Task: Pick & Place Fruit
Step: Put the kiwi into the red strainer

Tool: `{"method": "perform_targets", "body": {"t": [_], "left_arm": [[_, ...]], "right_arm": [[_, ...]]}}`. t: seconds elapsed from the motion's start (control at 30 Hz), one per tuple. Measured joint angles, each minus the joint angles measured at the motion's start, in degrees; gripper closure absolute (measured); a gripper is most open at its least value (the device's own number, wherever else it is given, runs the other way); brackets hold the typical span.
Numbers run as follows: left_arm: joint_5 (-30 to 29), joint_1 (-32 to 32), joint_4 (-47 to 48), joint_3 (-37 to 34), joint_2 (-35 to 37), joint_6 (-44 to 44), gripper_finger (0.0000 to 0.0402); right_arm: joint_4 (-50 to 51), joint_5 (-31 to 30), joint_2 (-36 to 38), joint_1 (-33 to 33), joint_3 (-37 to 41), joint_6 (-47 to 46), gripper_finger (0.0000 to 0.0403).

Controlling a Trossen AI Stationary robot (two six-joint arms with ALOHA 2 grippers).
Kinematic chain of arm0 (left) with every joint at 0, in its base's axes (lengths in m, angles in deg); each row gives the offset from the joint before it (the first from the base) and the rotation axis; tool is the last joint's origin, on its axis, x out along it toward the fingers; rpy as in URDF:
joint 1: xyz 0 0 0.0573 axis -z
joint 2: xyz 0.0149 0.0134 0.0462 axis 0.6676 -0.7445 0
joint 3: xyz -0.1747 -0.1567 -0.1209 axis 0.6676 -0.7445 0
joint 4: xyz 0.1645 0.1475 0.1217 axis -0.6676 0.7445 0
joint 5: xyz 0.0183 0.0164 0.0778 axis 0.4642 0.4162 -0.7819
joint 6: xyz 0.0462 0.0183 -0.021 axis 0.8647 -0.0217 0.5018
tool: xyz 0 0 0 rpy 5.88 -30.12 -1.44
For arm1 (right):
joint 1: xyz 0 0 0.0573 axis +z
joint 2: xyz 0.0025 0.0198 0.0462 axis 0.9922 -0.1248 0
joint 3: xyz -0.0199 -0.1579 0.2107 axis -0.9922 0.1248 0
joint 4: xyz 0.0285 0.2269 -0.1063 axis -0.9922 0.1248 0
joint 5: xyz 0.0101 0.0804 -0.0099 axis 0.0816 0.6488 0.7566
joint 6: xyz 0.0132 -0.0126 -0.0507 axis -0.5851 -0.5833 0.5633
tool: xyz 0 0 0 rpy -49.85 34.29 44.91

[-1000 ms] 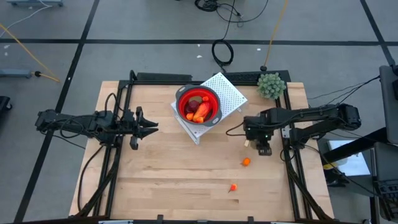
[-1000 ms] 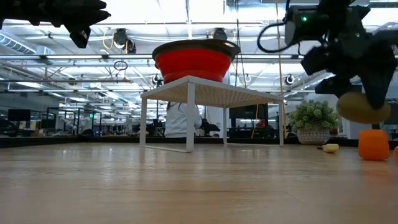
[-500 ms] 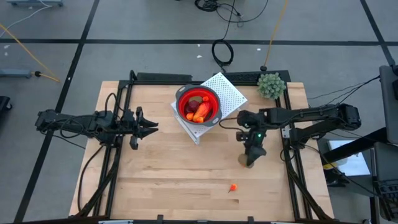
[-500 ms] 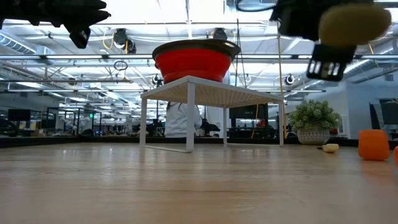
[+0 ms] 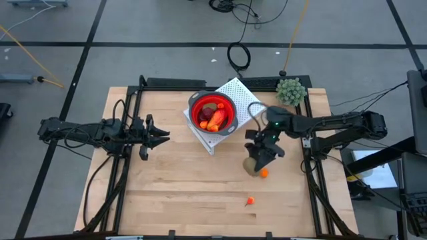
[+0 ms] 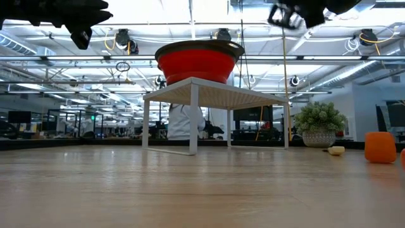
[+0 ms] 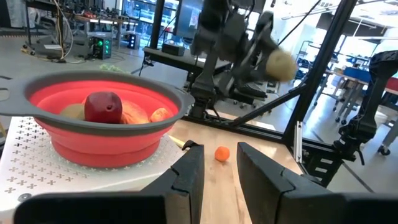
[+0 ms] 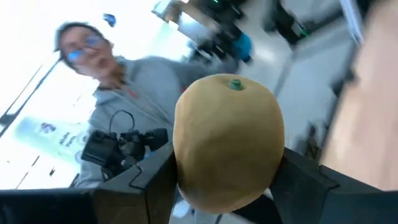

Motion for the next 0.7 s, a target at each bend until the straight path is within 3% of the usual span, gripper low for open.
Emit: {"method": "perform_targets", "body": {"t": [0.17,0.33,0.7], "left_arm": [[0.0,0.0,0.02,0.0,0.01,0.06,0.0309],[0.0,0.0,0.02,0.0,0.01,0.06,0.0309],[-0.02,0.0,0.02,0.0,0.0,0.02,0.0309]], "right_arm": [[-18.96,-1.95,0.02,0.0,0.0,-5.55,0.0193],[-30.88,-10.3,0.02,0.02,0.0,-0.52,0.0193],[-35.53,-12.11,0.02,0.04,0.0,16.28,0.0193]]}}
